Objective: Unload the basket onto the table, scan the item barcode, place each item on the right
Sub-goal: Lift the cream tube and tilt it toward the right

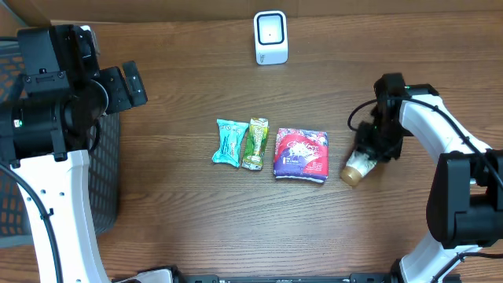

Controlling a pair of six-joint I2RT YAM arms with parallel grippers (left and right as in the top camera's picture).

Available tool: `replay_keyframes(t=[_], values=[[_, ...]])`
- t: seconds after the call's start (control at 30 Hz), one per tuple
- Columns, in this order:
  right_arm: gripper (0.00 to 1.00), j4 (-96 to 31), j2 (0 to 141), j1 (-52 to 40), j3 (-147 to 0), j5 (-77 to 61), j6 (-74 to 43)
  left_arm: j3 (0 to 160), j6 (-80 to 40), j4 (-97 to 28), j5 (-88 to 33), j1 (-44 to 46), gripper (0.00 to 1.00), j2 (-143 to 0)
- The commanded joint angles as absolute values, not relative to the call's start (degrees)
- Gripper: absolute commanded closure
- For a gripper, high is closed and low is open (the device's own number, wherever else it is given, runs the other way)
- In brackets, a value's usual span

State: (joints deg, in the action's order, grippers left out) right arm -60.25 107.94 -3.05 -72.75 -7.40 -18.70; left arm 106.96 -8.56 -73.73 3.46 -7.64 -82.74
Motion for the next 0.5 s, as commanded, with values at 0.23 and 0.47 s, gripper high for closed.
replay_keyframes(t=[0.23,0.47], values=[[0.60,-63.79,108.75,-0.47,-84.07,-3.77,-19.51,107.09,-7.46,-73.58,3.16,-7.81,0.00,-82.78],[0.78,-70.63,108.75,0.38,-87.61,-0.01,-23.68,107.09,-7.46,-73.58,3.16,-7.81,0.00,-82.78]])
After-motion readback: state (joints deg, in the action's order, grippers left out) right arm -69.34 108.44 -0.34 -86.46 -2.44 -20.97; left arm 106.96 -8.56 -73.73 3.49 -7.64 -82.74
